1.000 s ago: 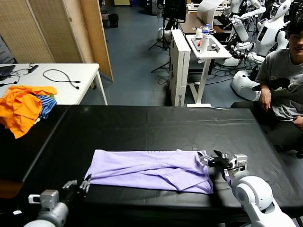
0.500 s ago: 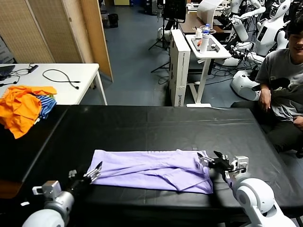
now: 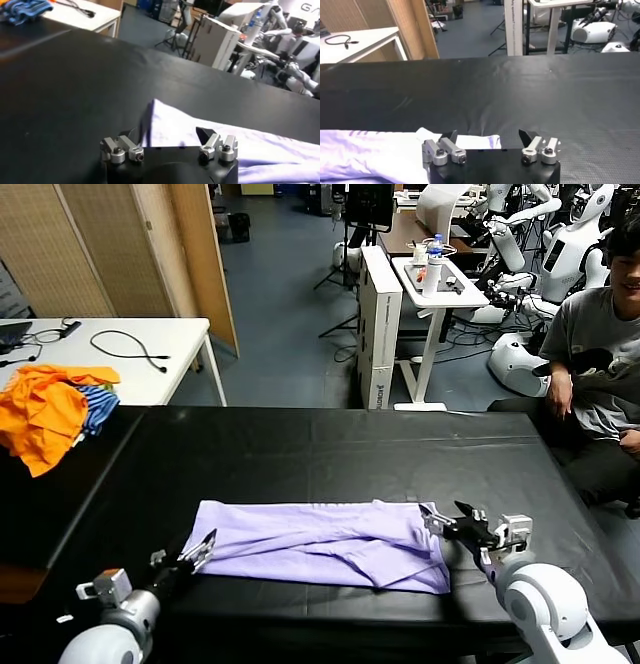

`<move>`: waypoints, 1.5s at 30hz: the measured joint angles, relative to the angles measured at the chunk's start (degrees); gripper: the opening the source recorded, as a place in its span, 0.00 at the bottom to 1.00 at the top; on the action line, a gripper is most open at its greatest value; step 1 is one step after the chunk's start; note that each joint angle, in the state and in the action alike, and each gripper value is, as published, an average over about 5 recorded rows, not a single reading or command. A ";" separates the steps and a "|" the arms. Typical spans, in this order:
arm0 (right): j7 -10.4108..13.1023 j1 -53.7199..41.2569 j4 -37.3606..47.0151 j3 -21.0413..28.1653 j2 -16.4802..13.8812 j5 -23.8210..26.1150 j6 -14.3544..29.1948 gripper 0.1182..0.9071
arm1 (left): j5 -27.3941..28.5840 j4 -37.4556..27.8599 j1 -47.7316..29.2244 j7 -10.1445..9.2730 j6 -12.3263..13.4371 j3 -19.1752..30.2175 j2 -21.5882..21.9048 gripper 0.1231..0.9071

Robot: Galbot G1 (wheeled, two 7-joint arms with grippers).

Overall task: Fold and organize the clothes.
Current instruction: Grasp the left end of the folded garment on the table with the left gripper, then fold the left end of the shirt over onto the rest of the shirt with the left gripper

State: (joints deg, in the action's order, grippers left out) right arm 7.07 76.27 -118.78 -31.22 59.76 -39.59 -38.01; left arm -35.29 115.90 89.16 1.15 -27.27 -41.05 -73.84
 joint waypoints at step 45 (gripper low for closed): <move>0.31 1.47 -2.59 -0.45 1.69 0.39 0.54 1.00 | 14.27 3.66 1.64 -0.53 4.84 -7.09 12.61 0.06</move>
State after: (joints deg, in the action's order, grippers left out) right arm 7.39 77.75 -121.37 -31.68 61.46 -39.20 -37.47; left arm -21.02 119.56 90.79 0.62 -22.43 -48.14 -61.23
